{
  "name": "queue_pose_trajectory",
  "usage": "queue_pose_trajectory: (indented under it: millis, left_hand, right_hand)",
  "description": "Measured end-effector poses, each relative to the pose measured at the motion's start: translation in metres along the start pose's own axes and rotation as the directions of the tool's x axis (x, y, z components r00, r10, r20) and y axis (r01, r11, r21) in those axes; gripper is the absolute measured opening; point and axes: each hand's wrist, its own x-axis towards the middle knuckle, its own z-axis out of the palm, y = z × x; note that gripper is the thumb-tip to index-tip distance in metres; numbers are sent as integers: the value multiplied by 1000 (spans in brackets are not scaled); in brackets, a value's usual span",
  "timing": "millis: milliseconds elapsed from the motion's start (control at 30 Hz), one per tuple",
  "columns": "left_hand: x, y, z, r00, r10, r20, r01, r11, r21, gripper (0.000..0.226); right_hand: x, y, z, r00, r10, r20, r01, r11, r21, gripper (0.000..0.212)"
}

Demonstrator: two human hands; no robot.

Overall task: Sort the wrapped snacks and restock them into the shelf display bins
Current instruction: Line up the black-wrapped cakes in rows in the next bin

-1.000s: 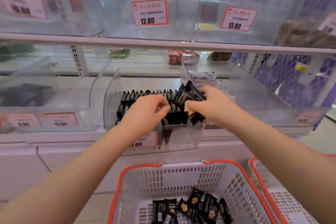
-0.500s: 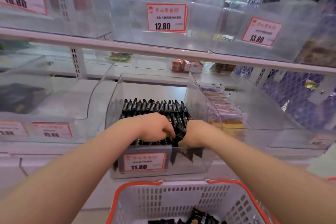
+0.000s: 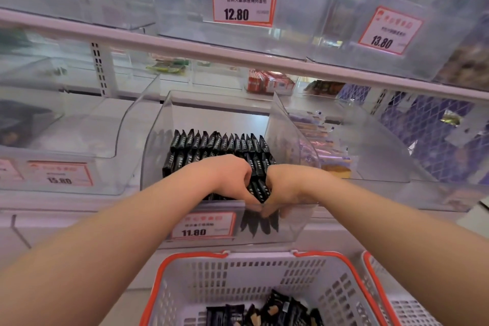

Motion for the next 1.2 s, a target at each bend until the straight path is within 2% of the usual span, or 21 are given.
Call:
queue_pose_trajectory:
  millis: [67, 133, 200, 300, 467, 533, 567, 633, 700, 767, 800, 833, 900, 1067, 1200]
  left_hand:
    - [1, 2, 0, 1000, -20, -1, 20, 1000, -1, 54]
    - [2, 2, 1, 999, -37, -6, 37, 999, 12, 51]
    - [3, 2, 2, 998, -57, -14, 58, 997, 45, 52]
    - [5, 2, 3, 997, -73, -23, 74, 995, 71, 49]
    - [-2, 2, 1, 999, -23, -29, 25, 997, 74, 29]
    - [-13, 6, -6, 1000, 1, -27, 1, 998, 62, 29]
    - [-19, 9, -11, 999, 12, -47, -9, 998, 62, 29]
    - [-34, 19, -18, 986, 63, -155, -49, 995, 90, 24]
    - [-55, 34, -20, 935, 168, -311, -134, 983, 129, 14]
    - [-76, 54, -13, 874, 274, -401, -229, 961, 157, 23]
    - [-85, 62, -6, 861, 309, -403, -265, 950, 163, 25]
    - [-91, 70, 3, 862, 331, -384, -288, 943, 167, 23]
    - [-94, 81, 28, 887, 353, -299, -307, 933, 190, 18]
    - [-64, 93, 112, 963, 266, 53, -271, 946, 179, 22]
    - [-30, 98, 190, 932, 139, 334, -233, 937, 260, 25]
  right_hand:
    - [-1, 1, 2, 993, -32, -111, 21, 995, -95, 25]
    - [0, 1, 4, 981, -45, -191, 9, 983, -182, 41]
    - [3, 3, 6, 973, -47, -226, 3, 982, -188, 51]
    - [4, 4, 6, 978, -51, -204, 9, 980, -201, 47]
    - [-6, 1, -1, 998, -13, -66, 3, 989, -150, 32]
    - [-12, -3, 0, 996, 11, -89, -28, 981, -194, 32]
    - [-17, -4, 1, 988, -8, -153, -28, 973, -230, 32]
    - [-29, -3, 1, 928, -124, -351, 28, 964, -265, 28]
    - [-50, 4, 3, 811, -250, -529, 148, 963, -228, 23]
    - [-77, 18, 13, 716, -339, -610, 300, 939, -169, 16]
    - [-91, 27, 23, 700, -370, -611, 365, 921, -138, 12]
    - [-102, 37, 34, 707, -384, -594, 404, 909, -107, 9]
    - [-113, 61, 61, 776, -352, -523, 386, 921, -48, 9]
    - [-87, 133, 133, 960, -146, -238, 158, 987, 31, 14]
    - [-60, 189, 189, 999, -4, 39, 4, 1000, -10, 23]
